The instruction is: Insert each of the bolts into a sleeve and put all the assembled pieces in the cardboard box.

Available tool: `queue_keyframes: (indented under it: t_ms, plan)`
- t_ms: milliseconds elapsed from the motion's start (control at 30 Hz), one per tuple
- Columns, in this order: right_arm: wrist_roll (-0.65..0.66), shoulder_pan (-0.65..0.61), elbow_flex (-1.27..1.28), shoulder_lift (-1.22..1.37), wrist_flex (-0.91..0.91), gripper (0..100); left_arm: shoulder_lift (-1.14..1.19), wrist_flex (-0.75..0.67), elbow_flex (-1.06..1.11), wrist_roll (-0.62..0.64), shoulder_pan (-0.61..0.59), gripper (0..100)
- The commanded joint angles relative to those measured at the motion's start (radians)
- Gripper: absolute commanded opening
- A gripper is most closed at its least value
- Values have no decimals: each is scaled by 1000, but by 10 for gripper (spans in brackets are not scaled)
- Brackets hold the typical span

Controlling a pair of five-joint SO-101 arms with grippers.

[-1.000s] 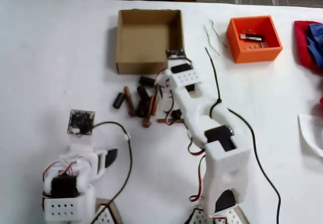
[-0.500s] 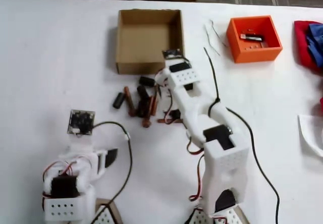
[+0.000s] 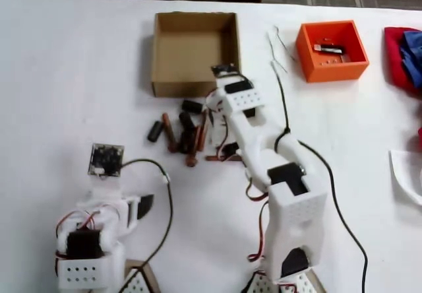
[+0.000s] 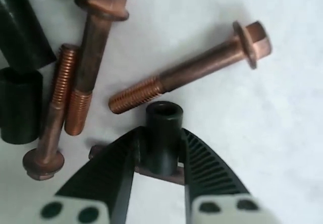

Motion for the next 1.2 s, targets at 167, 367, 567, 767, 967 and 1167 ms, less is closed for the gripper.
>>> queue_keyframes:
  t_ms: [167,367,567,767,967,1167]
  plan:
    - [11,19,-35,-5,-13,110,-26,-15,19,-5,5,336]
    - [20,19,-35,-5,-53,116,-26,-15,19,-5,5,336]
    - [31,24,-41,62,-58,57,-26,-15,19,-5,5,336]
    - [44,22,-35,53,-64,23,-26,-15,19,-5,5,336]
    - [95,61,-32,-145,18,23,-26,-15,19,-5,5,336]
    - [161,143,86,-518,128,23,-26,-15,19,-5,5,336]
